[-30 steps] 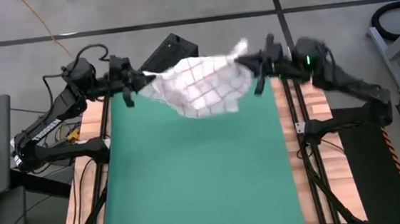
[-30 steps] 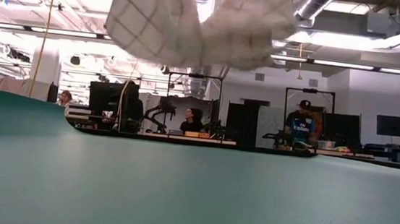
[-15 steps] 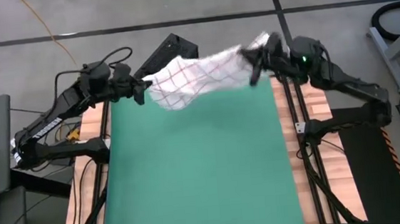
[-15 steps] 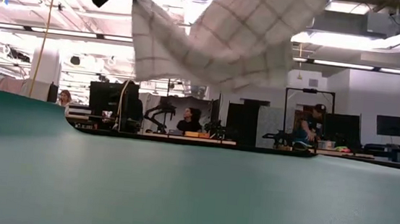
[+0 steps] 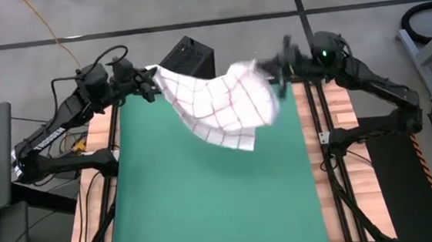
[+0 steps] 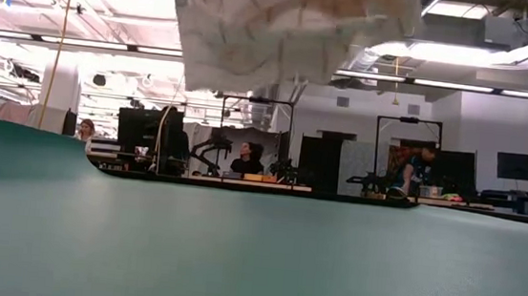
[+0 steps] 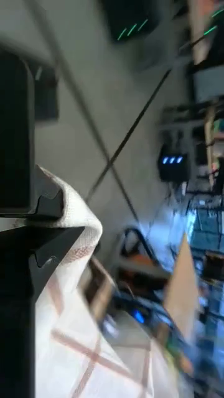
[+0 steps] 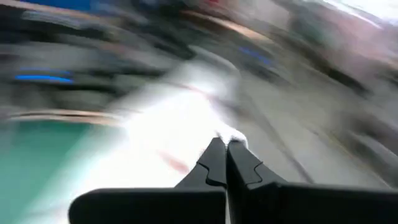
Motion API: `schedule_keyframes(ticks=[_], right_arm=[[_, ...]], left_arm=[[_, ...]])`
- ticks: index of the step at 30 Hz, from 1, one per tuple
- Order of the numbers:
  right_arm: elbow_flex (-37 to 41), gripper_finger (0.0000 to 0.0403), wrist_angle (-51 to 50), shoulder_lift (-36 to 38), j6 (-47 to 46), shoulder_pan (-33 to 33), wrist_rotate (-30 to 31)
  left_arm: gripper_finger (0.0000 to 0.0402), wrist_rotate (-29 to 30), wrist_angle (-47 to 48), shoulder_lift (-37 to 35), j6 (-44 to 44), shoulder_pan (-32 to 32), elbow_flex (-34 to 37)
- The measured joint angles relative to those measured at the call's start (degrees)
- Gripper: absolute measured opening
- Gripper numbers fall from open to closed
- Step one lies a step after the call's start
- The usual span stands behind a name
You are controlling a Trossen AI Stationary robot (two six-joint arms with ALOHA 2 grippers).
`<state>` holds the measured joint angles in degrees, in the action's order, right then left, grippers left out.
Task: Roll towel
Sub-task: Roll the white towel
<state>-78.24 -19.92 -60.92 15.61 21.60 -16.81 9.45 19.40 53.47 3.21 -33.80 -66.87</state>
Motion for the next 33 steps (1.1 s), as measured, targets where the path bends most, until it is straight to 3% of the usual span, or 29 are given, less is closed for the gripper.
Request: schedule_keyframes(ticks=[1, 2, 5, 6, 7, 10, 11, 13, 15, 16, 17, 20, 21, 23, 26, 28, 31, 33], right_arm=[[-0.2, 0.0007, 2.0, 0.2, 0.3, -0.4, -2.1], [-0.3, 0.0007, 3.2, 0.2, -1.1, -0.8, -0.2], [-0.4, 0.0008, 4.9, 0.1, -7.5, -1.2, 19.7], [-0.4, 0.0008, 4.6, 0.0, -8.0, -1.1, 23.6], [-0.3, 0.0008, 3.5, -0.2, -6.4, -1.0, 22.3], [-0.1, 0.0008, 3.4, 0.1, 0.2, -0.7, 7.1], [-0.3, 0.0008, 5.0, 0.2, 0.0, -1.0, 6.7], [-0.2, 0.0008, 5.8, 0.0, -3.9, -1.9, 12.8], [-0.4, 0.0008, 7.1, -0.2, -6.3, -1.6, 23.5], [-0.4, 0.0008, 6.4, -0.3, -5.8, -1.4, 25.1], [-0.2, 0.0008, 5.6, -0.5, -3.9, -1.2, 21.7], [-0.1, 0.0008, 5.4, 0.2, 2.4, -0.8, 0.8], [-0.4, 0.0008, 6.5, 0.2, 2.6, -1.0, -2.1], [-0.3, 0.0008, 6.3, 0.0, 1.1, -1.5, -0.6], [-0.4, 0.0008, 8.1, -0.3, -5.2, -1.3, 17.2], [-0.1, 0.0008, 6.1, -0.5, -3.8, -0.6, 14.7], [-0.3, 0.0008, 7.6, -0.2, -0.8, -0.8, 1.9], [-0.2, 0.0008, 8.1, -0.2, -2.4, -1.2, 3.5]], left_arm=[[0.0, 0.7, 0.0, 0.0, -3.1, 0.0, 0.0], [0.0, 1.4, -0.4, 0.0, -5.6, 0.0, 0.0], [0.0, 3.3, -3.0, 0.1, -11.3, 0.0, 0.0], [0.0, 4.1, -4.6, 0.1, -12.8, 0.0, 0.0], [0.0, 4.8, -6.5, 0.1, -14.3, 0.0, 0.0], [0.0, 6.1, -14.0, 0.0, -18.1, 0.0, 0.0], [0.0, 6.2, -16.9, -0.1, -19.4, 0.0, 0.0], [0.0, 6.3, -22.8, -0.4, -22.5, 0.0, 0.0], [0.0, 6.2, -28.6, -0.7, -26.4, 0.0, 0.0], [0.0, 6.2, -31.2, -0.8, -28.5, 0.0, 0.0], [0.0, 6.0, -33.7, -0.8, -30.2, 0.0, 0.0], [0.0, 4.9, -39.1, -1.0, -34.3, -0.1, 0.0], [0.0, 4.5, -40.4, -0.9, -35.6, -0.1, 0.0], [0.0, 4.4, -41.2, -1.0, -38.8, -0.1, 0.0], [0.0, 4.8, -41.9, -0.9, -41.6, -0.2, 0.0], [0.0, 4.7, -41.5, -0.9, -41.6, -0.3, 0.0], [0.0, 4.0, -39.7, -0.9, -39.2, -0.3, 0.0], [0.0, 3.1, -37.7, -0.9, -36.7, -0.3, 0.0]])
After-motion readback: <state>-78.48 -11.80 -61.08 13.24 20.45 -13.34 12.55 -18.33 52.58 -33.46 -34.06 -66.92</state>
